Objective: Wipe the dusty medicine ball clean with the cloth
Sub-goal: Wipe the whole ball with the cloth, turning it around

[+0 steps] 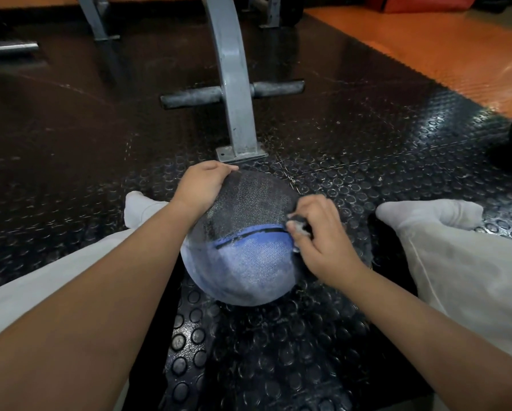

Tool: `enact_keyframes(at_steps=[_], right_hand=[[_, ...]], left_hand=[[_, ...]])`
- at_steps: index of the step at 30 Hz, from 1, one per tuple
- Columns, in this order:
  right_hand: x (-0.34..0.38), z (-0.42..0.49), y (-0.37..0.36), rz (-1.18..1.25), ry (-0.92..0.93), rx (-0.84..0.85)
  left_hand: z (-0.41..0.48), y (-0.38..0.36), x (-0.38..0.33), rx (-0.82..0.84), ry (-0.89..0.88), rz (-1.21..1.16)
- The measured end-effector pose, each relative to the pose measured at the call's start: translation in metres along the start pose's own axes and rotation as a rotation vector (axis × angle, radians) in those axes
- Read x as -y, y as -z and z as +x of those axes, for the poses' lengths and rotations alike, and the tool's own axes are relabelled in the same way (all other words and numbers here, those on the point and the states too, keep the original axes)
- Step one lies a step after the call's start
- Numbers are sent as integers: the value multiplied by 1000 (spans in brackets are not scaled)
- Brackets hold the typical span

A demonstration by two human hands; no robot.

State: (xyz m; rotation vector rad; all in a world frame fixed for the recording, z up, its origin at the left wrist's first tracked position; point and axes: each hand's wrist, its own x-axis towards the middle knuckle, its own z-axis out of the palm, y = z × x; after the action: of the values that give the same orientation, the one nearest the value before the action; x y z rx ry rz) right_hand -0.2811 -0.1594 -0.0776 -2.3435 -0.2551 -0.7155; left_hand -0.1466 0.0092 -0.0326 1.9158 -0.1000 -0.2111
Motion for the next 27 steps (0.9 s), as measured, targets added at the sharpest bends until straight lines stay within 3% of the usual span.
enact_keyframes(at_steps=[6, 9, 11, 14, 17, 20, 23, 27], right_hand=[[52, 40, -11, -377, 378, 182], [63, 52, -15, -338, 441, 285], [58, 62, -12, -140, 263, 327], [32, 80, -6, 96, -201, 255], [19, 88, 4, 341, -631, 356], [17, 90, 5, 357, -783, 431], [22, 88, -3, 241, -635, 363], [45, 63, -6, 47, -262, 287]], left_hand=[[-9, -2, -2, 9, -54, -2], [-22, -2, 0, 49, -70, -35], [-34, -2, 5, 64, -118, -73], [-45, -6, 13, -32, -167, 21], [-63, -10, 15, -83, -183, 61], [-76, -11, 14, -130, -201, 90], [-79, -9, 13, -203, -95, 17], [-83, -6, 13, -220, -11, 69]])
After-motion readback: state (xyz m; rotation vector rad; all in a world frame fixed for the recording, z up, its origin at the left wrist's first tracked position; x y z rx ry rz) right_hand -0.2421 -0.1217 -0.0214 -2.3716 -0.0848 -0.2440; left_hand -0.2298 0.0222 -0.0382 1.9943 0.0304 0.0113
